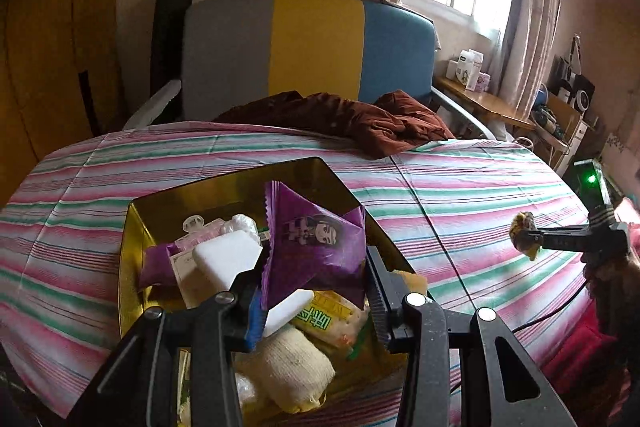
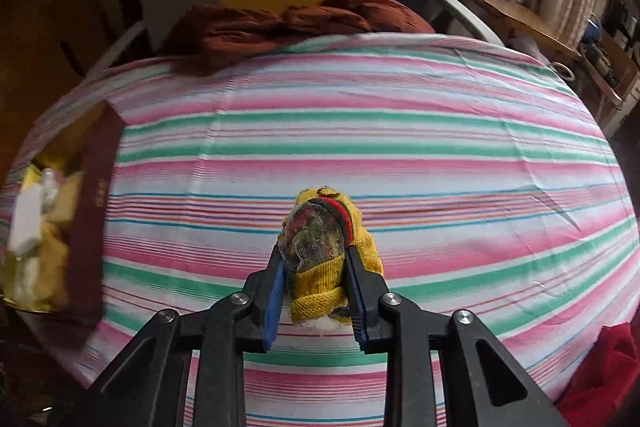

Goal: Organize objects
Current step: 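Carry the purple pouch and yellow sock over the gold tray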

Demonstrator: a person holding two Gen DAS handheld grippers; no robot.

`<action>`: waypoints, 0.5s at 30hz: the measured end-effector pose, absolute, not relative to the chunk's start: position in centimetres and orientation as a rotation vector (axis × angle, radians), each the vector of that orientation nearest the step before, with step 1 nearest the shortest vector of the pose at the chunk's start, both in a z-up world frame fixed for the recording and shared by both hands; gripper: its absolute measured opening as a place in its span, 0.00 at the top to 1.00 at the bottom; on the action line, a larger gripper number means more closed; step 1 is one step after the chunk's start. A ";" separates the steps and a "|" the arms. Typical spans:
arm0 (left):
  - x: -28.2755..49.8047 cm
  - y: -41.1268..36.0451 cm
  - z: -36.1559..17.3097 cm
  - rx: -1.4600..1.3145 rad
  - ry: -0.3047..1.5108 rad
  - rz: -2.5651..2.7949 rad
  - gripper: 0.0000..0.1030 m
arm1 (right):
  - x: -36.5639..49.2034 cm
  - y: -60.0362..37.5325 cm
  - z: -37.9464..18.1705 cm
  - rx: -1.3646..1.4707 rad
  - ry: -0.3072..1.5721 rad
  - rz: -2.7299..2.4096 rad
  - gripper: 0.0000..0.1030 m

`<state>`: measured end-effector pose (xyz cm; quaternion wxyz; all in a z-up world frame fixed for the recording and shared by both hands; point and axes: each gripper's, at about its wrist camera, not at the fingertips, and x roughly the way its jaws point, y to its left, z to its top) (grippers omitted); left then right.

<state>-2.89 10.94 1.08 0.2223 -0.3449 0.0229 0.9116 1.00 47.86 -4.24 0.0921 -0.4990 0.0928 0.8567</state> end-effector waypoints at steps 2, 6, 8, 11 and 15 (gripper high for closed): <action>-2.7 10.9 1.0 -0.955 0.066 2.521 0.58 | 0.7 46.5 -3.7 -1.474 0.284 2.590 0.74; -2.6 10.6 0.9 -0.959 0.068 2.525 0.58 | -0.1 43.2 -2.3 -1.459 0.286 2.691 0.74; -2.5 10.4 0.8 -0.965 0.067 2.527 0.58 | -0.5 41.6 -1.6 -1.445 0.289 2.728 0.74; -2.5 9.7 0.6 -0.975 0.058 2.535 0.58 | -1.4 38.6 -0.3 -1.441 0.289 2.823 0.74; -2.7 8.1 0.2 -1.009 0.019 2.556 0.58 | -3.0 34.4 1.1 -1.450 0.285 2.938 0.74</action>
